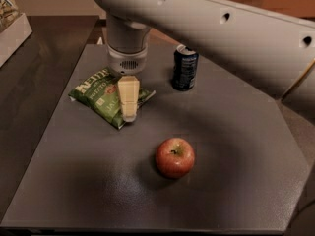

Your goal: Pick green jalapeno chip bag

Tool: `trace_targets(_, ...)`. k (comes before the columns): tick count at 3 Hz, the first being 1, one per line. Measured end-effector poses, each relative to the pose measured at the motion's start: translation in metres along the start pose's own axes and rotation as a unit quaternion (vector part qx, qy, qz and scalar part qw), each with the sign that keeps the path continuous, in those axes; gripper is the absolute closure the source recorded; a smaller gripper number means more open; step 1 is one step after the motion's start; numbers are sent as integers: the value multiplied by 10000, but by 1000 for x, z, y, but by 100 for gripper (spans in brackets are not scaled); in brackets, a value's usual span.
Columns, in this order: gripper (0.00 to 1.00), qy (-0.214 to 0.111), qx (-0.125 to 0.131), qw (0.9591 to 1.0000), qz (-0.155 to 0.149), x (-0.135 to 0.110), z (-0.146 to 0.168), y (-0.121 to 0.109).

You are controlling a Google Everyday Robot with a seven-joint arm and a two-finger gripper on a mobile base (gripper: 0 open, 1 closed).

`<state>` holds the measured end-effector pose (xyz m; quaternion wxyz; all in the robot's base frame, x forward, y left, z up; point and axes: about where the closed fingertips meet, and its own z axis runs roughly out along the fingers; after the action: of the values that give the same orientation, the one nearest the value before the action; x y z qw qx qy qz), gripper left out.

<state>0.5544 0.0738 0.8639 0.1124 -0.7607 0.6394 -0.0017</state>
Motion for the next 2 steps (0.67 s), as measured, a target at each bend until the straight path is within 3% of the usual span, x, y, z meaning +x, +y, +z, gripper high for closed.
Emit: trace_targets(2,0,230,-414,9982,-376,-11,17,6)
